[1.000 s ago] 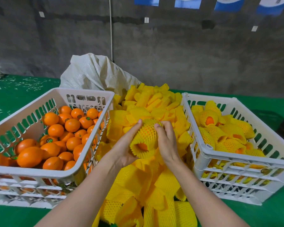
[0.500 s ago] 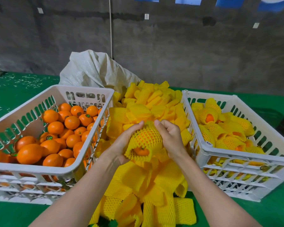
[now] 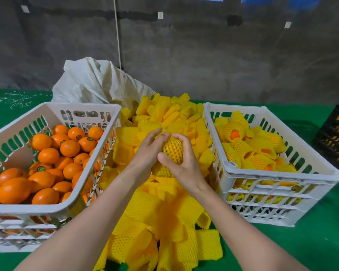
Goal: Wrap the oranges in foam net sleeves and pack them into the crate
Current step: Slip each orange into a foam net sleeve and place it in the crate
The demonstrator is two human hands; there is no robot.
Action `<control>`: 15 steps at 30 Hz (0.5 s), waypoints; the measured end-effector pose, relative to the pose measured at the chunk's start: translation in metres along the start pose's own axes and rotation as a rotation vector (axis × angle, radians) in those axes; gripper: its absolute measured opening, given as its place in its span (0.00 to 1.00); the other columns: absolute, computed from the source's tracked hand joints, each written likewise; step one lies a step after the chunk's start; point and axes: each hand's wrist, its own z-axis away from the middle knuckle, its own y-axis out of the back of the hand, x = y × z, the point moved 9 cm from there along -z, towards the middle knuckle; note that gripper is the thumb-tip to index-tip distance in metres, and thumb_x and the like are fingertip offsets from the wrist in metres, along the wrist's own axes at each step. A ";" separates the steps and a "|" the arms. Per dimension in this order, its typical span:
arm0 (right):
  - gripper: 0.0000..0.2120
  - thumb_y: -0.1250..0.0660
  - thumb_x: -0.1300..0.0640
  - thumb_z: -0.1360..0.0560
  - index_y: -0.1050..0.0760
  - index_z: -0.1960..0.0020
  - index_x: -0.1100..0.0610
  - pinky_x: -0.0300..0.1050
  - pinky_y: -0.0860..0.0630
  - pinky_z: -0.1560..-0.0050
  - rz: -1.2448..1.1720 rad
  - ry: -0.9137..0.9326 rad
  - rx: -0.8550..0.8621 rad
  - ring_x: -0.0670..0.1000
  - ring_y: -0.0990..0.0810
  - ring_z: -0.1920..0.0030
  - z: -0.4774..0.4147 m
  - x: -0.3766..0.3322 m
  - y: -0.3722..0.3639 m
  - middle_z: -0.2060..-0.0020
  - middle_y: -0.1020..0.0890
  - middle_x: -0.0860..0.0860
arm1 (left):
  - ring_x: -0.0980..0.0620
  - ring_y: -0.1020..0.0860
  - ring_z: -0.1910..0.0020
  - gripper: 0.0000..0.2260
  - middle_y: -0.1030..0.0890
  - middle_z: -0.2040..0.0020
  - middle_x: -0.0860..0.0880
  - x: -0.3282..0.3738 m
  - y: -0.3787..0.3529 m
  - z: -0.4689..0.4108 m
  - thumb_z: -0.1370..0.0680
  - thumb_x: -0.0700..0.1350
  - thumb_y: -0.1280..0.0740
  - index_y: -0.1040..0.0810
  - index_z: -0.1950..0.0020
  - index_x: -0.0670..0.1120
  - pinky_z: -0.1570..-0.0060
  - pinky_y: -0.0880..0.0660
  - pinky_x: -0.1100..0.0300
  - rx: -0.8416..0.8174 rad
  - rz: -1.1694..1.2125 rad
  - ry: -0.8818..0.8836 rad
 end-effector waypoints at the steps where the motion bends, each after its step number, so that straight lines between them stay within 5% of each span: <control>1: 0.24 0.28 0.52 0.30 0.35 0.38 0.46 0.41 0.27 0.42 0.003 0.010 0.024 0.39 0.29 0.41 -0.001 -0.001 0.006 0.43 0.29 0.38 | 0.53 0.23 0.44 0.08 0.22 0.42 0.51 0.003 -0.004 -0.001 0.21 0.48 0.36 0.23 0.42 0.51 0.47 0.25 0.61 0.012 -0.003 -0.014; 3: 0.24 0.27 0.56 0.30 0.34 0.39 0.47 0.42 0.28 0.41 0.028 0.046 0.071 0.41 0.29 0.40 -0.003 -0.005 0.023 0.43 0.28 0.41 | 0.53 0.21 0.47 0.06 0.19 0.50 0.52 0.011 -0.016 -0.003 0.21 0.47 0.36 0.22 0.47 0.49 0.49 0.23 0.61 0.027 0.000 -0.064; 5: 0.25 0.28 0.54 0.31 0.34 0.39 0.44 0.32 0.29 0.44 0.040 0.079 0.107 0.34 0.30 0.41 -0.003 -0.006 0.042 0.42 0.29 0.36 | 0.59 0.21 0.48 0.08 0.18 0.51 0.57 0.017 -0.034 -0.005 0.20 0.48 0.37 0.23 0.44 0.50 0.52 0.22 0.65 -0.005 0.019 -0.123; 7: 0.26 0.30 0.52 0.31 0.36 0.38 0.40 0.23 0.33 0.48 0.043 0.087 0.159 0.27 0.33 0.42 -0.004 -0.005 0.065 0.42 0.32 0.31 | 0.66 0.24 0.46 0.13 0.20 0.46 0.62 0.019 -0.054 -0.008 0.19 0.50 0.41 0.28 0.35 0.53 0.49 0.26 0.69 -0.041 0.039 -0.182; 9: 0.23 0.31 0.50 0.31 0.35 0.40 0.38 0.21 0.34 0.49 0.045 0.072 0.258 0.26 0.33 0.43 -0.007 0.000 0.097 0.42 0.32 0.31 | 0.61 0.28 0.39 0.17 0.25 0.37 0.55 0.015 -0.074 -0.011 0.18 0.49 0.44 0.34 0.29 0.49 0.40 0.30 0.64 -0.017 -0.010 -0.226; 12: 0.18 0.30 0.52 0.29 0.30 0.42 0.42 0.23 0.33 0.51 0.086 0.042 0.441 0.27 0.31 0.47 -0.018 0.011 0.158 0.47 0.29 0.32 | 0.49 0.26 0.39 0.13 0.24 0.39 0.45 0.011 -0.104 -0.016 0.19 0.39 0.41 0.28 0.35 0.41 0.39 0.29 0.55 0.089 -0.293 -0.368; 15: 0.18 0.30 0.55 0.29 0.28 0.41 0.46 0.38 0.31 0.46 0.221 -0.065 0.560 0.41 0.30 0.42 -0.034 0.035 0.213 0.45 0.26 0.42 | 0.43 0.23 0.43 0.10 0.21 0.43 0.42 0.005 -0.161 -0.027 0.21 0.36 0.38 0.23 0.40 0.38 0.43 0.28 0.56 -0.056 -0.572 -0.474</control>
